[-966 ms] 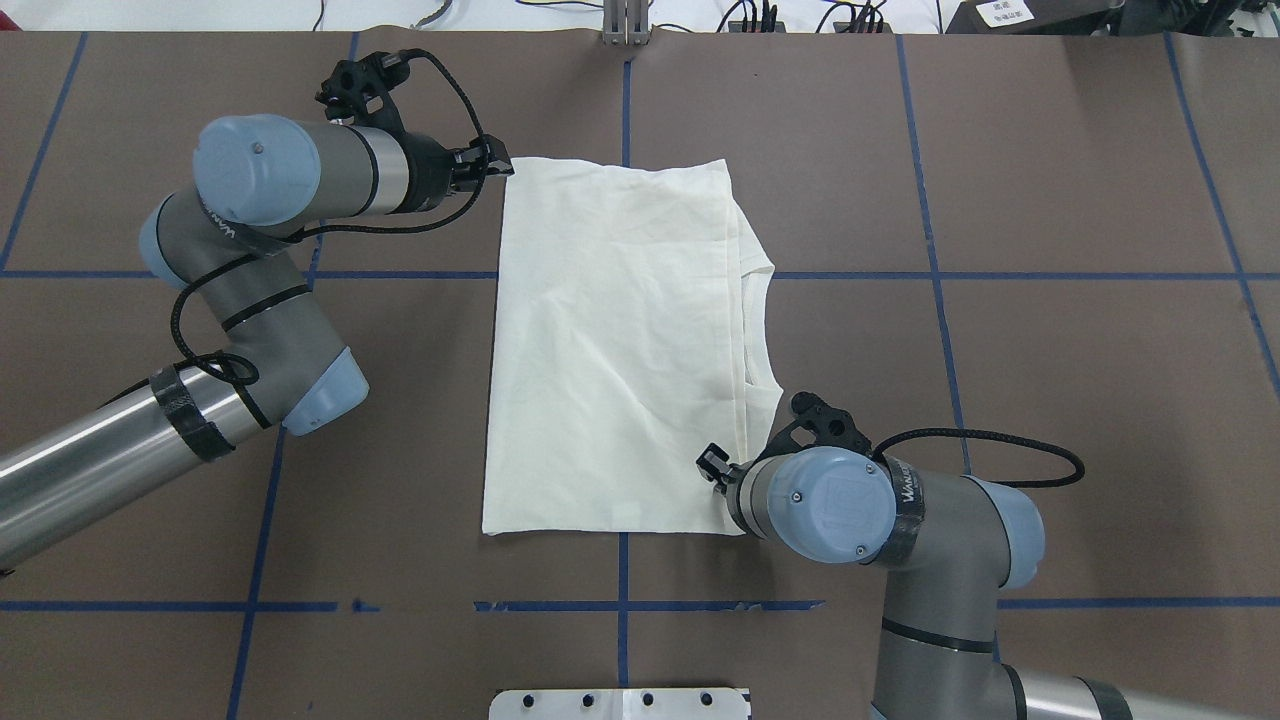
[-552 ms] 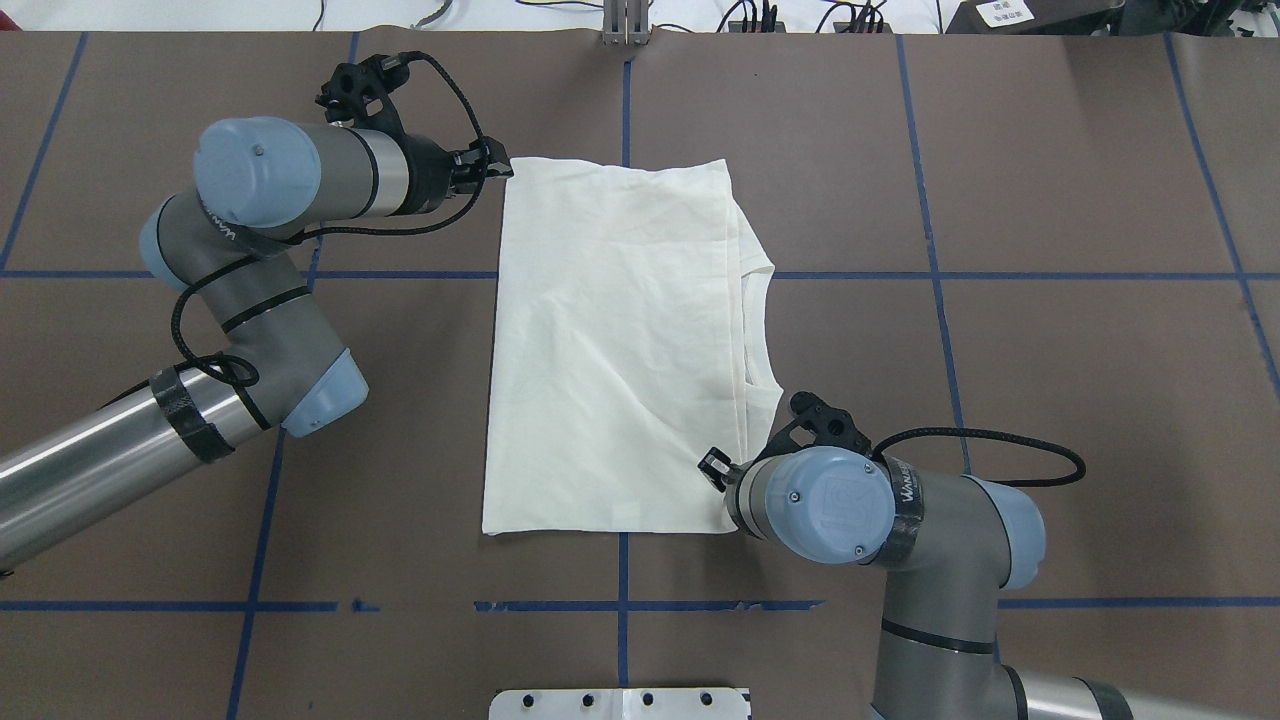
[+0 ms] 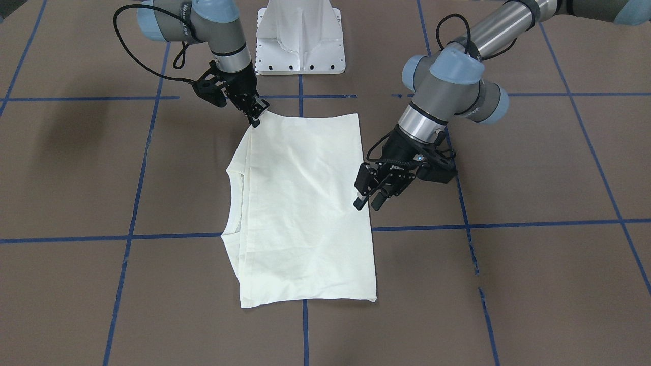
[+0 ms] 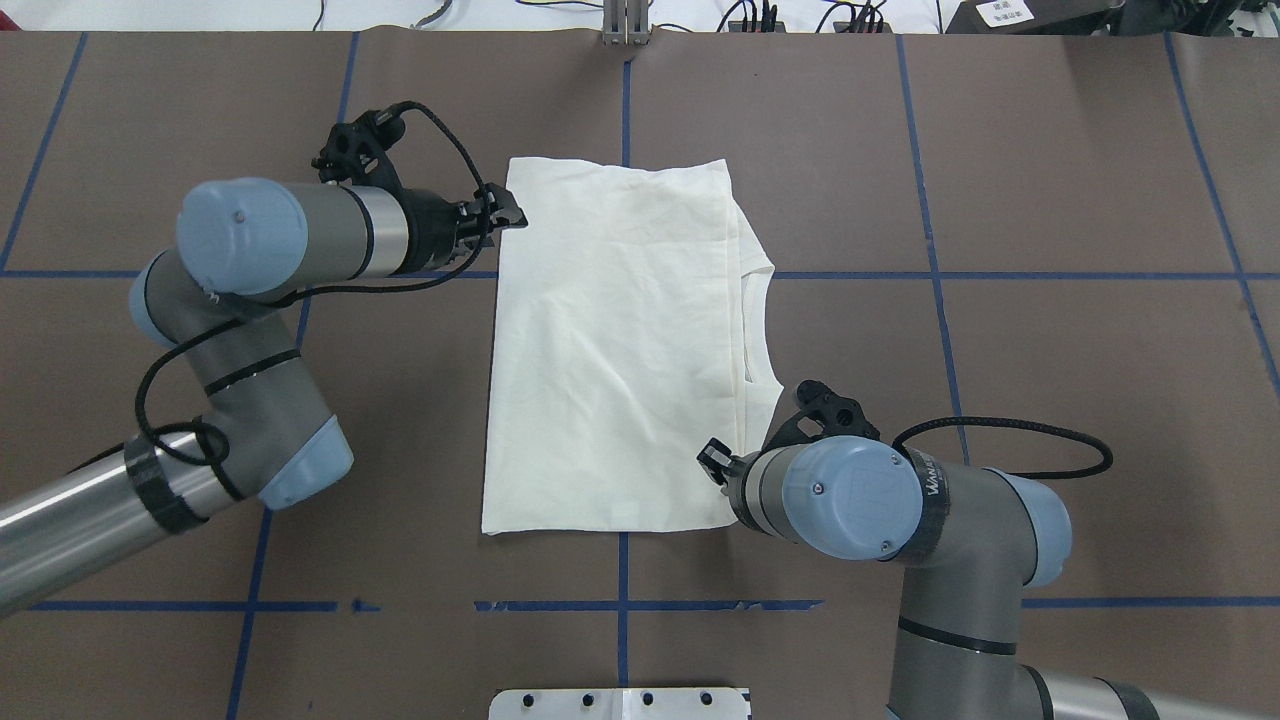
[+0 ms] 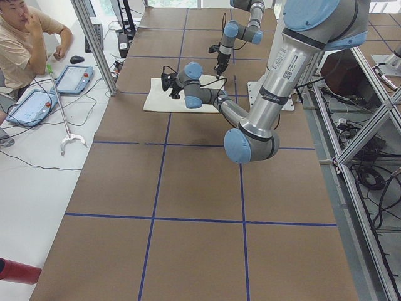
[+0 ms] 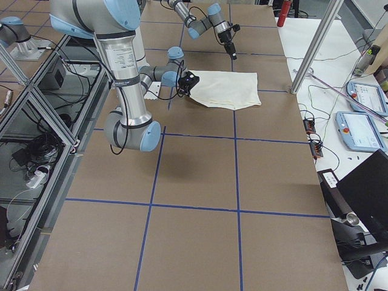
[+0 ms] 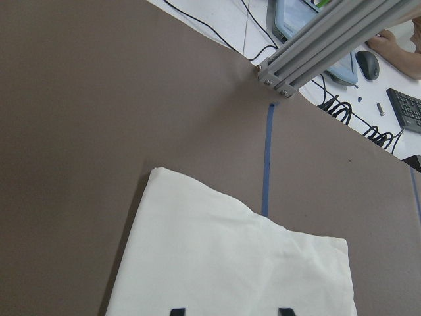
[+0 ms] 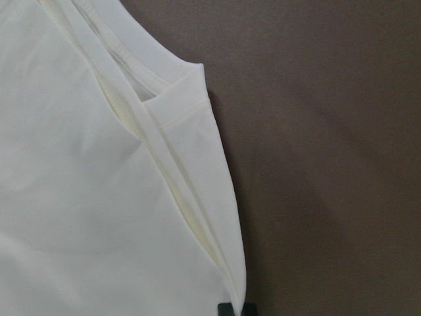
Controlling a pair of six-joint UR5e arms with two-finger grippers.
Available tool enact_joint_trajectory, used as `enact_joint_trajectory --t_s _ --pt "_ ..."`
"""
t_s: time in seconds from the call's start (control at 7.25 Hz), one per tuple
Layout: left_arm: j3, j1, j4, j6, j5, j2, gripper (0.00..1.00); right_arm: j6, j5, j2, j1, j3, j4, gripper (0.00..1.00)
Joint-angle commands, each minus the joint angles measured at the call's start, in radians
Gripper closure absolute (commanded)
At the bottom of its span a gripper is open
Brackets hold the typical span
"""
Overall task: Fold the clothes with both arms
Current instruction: 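Move the left gripper to the other near corner of the shirt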
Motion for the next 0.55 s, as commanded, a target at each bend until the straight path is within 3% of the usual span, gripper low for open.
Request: enact_joint_trajectory --t_s 0.0,0.14,0.41 --pt "-0.219 0.158 0.065 -0.178 0.057 0.187 0.38 0.001 0.001 -0.002 0.002 0.012 0.001 1.00" --pt "-0.281 0.278 0.173 -0.248 0.169 0.216 0.35 0.000 0.001 -0.005 0.002 0.015 0.001 1.00" --pt "-0.296 0.383 0.299 -0.339 0.204 0.215 0.35 0.000 -0.001 -0.010 0.002 0.015 0.001 1.00"
